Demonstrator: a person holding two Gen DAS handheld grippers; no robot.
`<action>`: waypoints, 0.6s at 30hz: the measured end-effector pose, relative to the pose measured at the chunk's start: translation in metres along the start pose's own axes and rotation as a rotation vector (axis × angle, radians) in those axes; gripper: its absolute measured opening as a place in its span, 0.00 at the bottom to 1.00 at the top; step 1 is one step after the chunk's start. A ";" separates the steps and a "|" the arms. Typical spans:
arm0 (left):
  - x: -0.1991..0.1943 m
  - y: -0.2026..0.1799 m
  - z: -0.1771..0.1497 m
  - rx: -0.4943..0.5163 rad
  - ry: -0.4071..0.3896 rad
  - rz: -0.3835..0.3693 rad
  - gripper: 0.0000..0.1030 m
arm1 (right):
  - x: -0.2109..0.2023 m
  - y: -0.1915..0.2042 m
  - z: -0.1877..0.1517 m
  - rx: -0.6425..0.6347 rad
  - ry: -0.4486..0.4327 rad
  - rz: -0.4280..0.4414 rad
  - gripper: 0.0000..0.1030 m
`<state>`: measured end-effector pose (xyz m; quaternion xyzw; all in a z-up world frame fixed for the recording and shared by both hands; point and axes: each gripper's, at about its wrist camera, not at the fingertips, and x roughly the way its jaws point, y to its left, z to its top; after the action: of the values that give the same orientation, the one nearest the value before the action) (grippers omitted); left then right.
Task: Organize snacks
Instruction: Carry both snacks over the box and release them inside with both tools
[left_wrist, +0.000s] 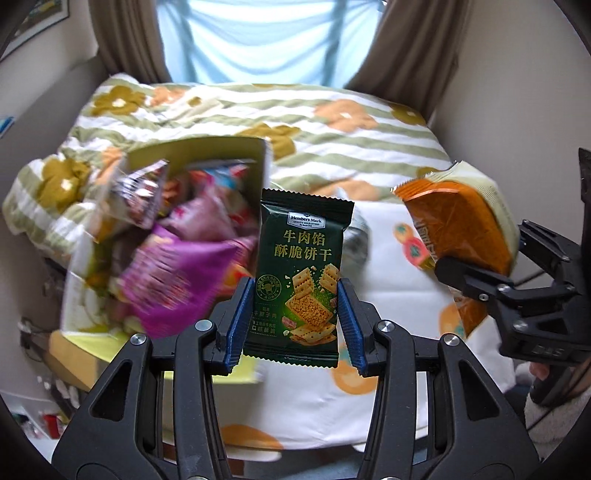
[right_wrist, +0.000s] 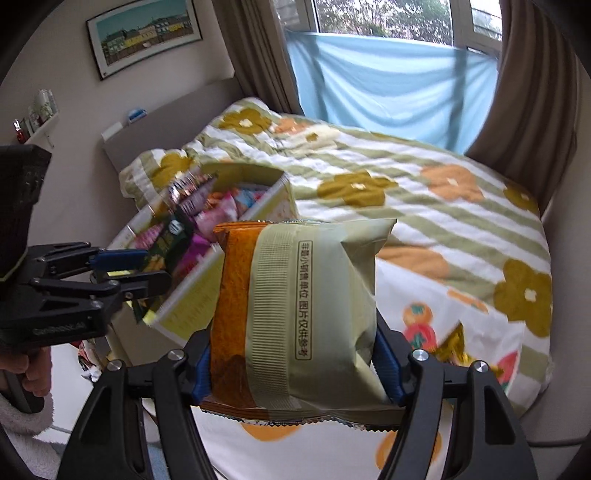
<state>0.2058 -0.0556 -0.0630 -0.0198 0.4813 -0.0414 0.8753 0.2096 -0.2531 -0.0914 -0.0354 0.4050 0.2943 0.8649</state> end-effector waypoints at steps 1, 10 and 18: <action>-0.002 0.006 0.002 -0.005 -0.004 0.001 0.40 | 0.002 0.007 0.008 0.011 -0.012 0.024 0.64; -0.013 0.105 0.018 0.008 -0.005 0.027 0.40 | 0.043 0.079 0.064 0.101 -0.069 0.073 0.64; 0.007 0.172 0.021 0.040 0.056 0.013 0.40 | 0.080 0.130 0.089 0.173 -0.058 0.027 0.64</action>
<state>0.2362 0.1149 -0.0703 0.0019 0.5049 -0.0458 0.8620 0.2402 -0.0811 -0.0660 0.0535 0.4039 0.2707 0.8722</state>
